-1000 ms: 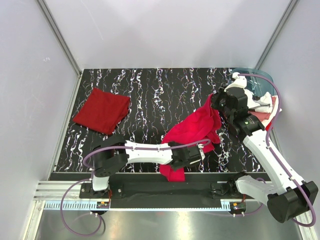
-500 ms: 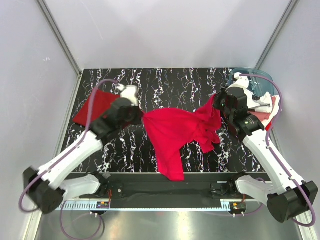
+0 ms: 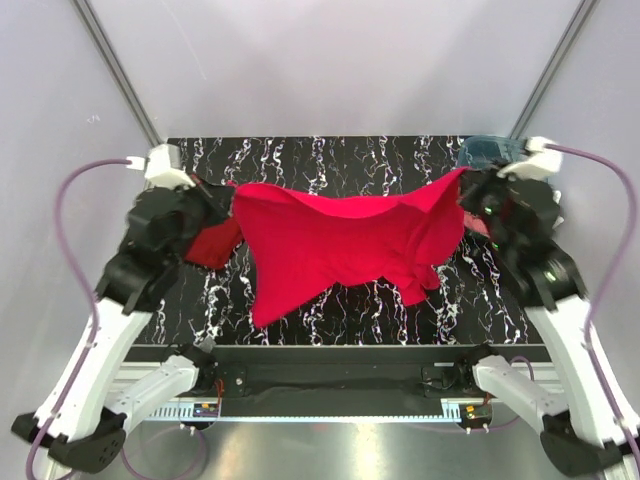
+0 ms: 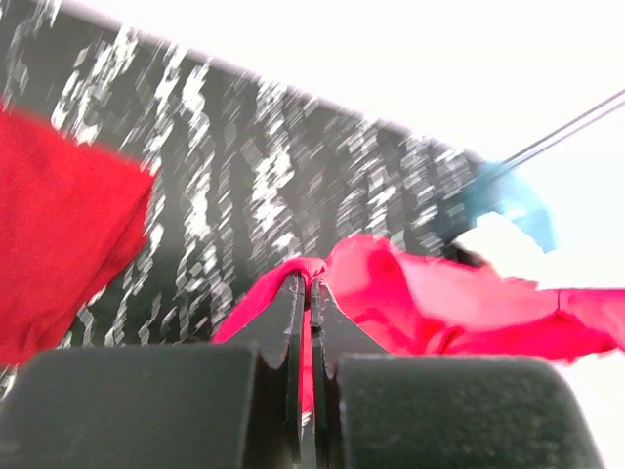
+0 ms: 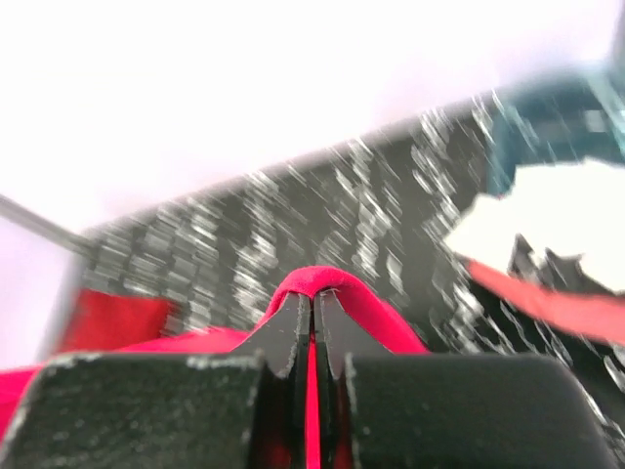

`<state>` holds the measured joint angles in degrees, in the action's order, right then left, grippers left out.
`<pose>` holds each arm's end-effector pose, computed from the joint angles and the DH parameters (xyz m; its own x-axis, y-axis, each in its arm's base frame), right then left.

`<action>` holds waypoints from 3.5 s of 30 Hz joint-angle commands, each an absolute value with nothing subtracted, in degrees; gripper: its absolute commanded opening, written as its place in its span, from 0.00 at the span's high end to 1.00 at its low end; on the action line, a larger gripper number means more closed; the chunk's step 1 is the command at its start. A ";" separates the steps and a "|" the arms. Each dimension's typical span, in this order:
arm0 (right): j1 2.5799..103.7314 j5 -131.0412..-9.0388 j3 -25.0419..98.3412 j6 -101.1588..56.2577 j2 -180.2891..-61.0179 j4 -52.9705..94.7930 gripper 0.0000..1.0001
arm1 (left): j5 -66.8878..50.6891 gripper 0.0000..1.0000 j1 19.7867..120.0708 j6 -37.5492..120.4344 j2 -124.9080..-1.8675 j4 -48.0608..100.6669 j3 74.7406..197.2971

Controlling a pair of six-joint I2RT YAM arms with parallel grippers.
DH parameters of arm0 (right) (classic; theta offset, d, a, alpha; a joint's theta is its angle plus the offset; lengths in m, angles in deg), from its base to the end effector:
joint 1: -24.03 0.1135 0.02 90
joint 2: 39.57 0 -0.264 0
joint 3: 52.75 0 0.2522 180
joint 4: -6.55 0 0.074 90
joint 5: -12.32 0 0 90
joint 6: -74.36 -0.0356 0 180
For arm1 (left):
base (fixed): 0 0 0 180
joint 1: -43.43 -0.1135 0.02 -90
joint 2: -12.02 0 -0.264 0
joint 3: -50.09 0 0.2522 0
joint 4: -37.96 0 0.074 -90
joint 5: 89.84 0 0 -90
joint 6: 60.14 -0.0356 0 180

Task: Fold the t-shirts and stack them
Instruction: Flatten the tshirt out

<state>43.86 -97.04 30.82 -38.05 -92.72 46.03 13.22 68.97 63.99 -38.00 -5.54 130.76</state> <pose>0.1784 0.0518 0.4355 -0.1416 0.3313 -0.9328 0.0453 0.9435 0.3282 0.1598 -0.0675 0.4202 -0.2902 -0.4671 -0.8352 0.0705 0.8600 -0.5054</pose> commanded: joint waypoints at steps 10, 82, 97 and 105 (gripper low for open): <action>43.54 -82.17 57.50 -36.12 -77.89 51.34 1.00 | 1.66 1.00 68.92 58.69 -26.30 -7.00 154.44; 34.14 -89.36 50.09 -43.74 -142.62 40.34 0.20 | 12.72 0.01 45.71 77.13 -86.35 8.64 141.05; 34.93 -82.88 14.05 -56.43 -105.69 48.98 0.00 | 2.98 0.03 45.98 80.50 -49.79 3.98 101.77; 41.86 -78.72 0.58 -54.22 -91.34 51.95 0.11 | 1.22 0.08 47.56 76.71 -34.23 5.57 88.64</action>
